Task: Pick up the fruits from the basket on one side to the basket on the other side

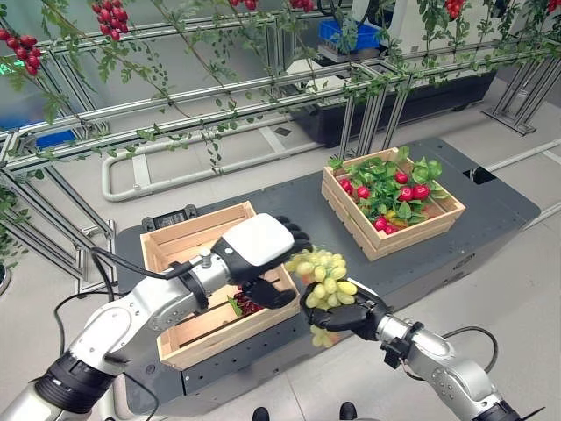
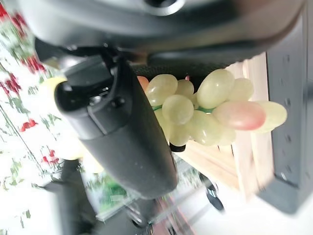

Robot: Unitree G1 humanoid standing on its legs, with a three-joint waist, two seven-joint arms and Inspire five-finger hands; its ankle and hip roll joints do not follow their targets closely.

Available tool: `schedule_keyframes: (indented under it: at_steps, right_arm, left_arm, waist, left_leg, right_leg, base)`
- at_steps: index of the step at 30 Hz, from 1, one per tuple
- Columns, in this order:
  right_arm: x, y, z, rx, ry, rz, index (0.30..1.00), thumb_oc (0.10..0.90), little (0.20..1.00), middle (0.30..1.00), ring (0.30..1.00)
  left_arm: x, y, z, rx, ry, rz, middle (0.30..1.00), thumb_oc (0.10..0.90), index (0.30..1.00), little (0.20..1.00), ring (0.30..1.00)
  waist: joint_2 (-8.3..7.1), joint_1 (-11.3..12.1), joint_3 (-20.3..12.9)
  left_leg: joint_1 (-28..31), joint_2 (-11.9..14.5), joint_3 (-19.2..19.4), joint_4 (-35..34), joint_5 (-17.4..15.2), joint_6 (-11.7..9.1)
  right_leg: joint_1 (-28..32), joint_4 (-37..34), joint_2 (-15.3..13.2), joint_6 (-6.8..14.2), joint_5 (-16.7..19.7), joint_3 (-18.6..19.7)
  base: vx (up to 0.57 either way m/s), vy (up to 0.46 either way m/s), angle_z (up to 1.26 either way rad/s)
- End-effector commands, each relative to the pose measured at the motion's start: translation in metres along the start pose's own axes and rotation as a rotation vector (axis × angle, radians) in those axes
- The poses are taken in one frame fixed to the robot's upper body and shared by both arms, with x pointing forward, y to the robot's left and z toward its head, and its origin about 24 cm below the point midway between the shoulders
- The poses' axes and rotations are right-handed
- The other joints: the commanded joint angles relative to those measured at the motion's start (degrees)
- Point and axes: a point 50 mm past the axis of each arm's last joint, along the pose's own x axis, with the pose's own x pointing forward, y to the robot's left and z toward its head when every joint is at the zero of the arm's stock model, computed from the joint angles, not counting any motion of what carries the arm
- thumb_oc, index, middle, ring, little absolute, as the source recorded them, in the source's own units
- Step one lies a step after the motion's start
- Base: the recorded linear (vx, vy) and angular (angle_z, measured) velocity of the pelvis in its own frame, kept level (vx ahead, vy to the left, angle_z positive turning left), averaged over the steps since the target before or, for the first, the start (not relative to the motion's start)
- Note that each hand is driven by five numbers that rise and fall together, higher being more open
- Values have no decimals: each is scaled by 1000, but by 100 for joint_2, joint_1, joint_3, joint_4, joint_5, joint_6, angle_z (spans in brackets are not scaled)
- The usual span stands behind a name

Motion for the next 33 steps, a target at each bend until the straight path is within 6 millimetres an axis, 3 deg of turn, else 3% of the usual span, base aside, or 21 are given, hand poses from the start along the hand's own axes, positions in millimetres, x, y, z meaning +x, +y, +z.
schedule_keyframes:
  at_steps: [1,5,10,15,16,18,22,29,32,33]
  right_arm:
    - [4,6,69,-51,-342,54,300,400,300,300,300]
    - [7,5,69,-52,-338,57,300,400,300,300,300]
    - [6,3,62,-63,-325,60,300,400,300,300,300]
    - [6,7,58,-79,-328,73,300,400,300,300,300]
    - [6,8,56,-79,-331,75,300,400,300,300,300]
    - [8,11,55,-74,-332,87,300,400,300,300,300]
    - [15,20,60,-41,-366,109,300,400,300,300,300]
    - [25,23,65,80,-456,53,300,400,300,300,300]
    - [21,22,63,126,-493,28,300,400,300,300,300]
    - [20,22,61,141,-506,22,300,400,300,300,300]
  left_arm:
    - [-8,16,-30,-27,108,-24,900,800,900,900,900]
    - [-12,18,-34,-52,107,-60,900,800,900,900,900]
    - [-14,33,-23,-192,-54,-9,900,800,900,900,900]
    - [-21,64,-1,-579,-352,298,900,800,900,900,900]
    - [-24,67,0,-687,-403,374,900,800,900,900,900]
    - [-27,64,-5,-920,-430,519,900,800,900,900,900]
    - [-15,33,-4,-1246,-423,676,900,800,900,900,900]
    - [12,16,11,-1607,-502,742,900,800,900,900,900]
    - [17,13,15,-1690,-512,753,900,800,900,900,900]
    - [19,12,17,-1704,-515,751,900,800,900,900,900]
  waist:
    - [6,39,-157]
    - [48,62,-108]
    - [68,68,-63]
    - [-2,125,-1]
    - [-44,179,12]
    - [-120,268,28]
    - [-226,378,-1]
    - [-139,190,4]
    - [-139,72,118]
    - [-147,52,176]
  left_leg:
    - [153,76,91,36,-392,3]
    - [128,57,-11,36,-344,3]
    - [159,-27,-195,36,-297,21]
    - [10,-350,-584,631,-602,103]
    - [-85,-468,-813,877,-701,125]
    - [-189,-635,-1130,1146,-827,167]
    - [-134,-964,-1542,1276,-1063,301]
    - [143,-1168,-1266,789,-1124,501]
    - [234,-1229,-1154,721,-1177,553]
    - [250,-1222,-1034,717,-1177,545]
  right_leg:
    - [-68,35,96,28,-90,-200]
    - [-86,35,159,0,-94,-112]
    - [-36,35,251,-49,-131,91]
    - [70,35,210,-67,-129,364]
    - [92,35,181,-71,-104,469]
    - [119,35,113,-77,-48,623]
    - [105,35,50,-34,29,1063]
    - [-603,495,-218,254,250,1184]
    - [-958,572,-430,393,667,1206]
    - [-1086,499,-528,436,815,1022]
  base:
    - [-12,-61,-7]
    - [8,-99,-8]
    - [43,-52,-11]
    - [53,67,-38]
    - [1,185,-56]
    - [-15,221,-60]
    - [-62,293,-85]
    - [-178,378,-58]
    - [-203,298,-30]
    - [-188,217,-30]
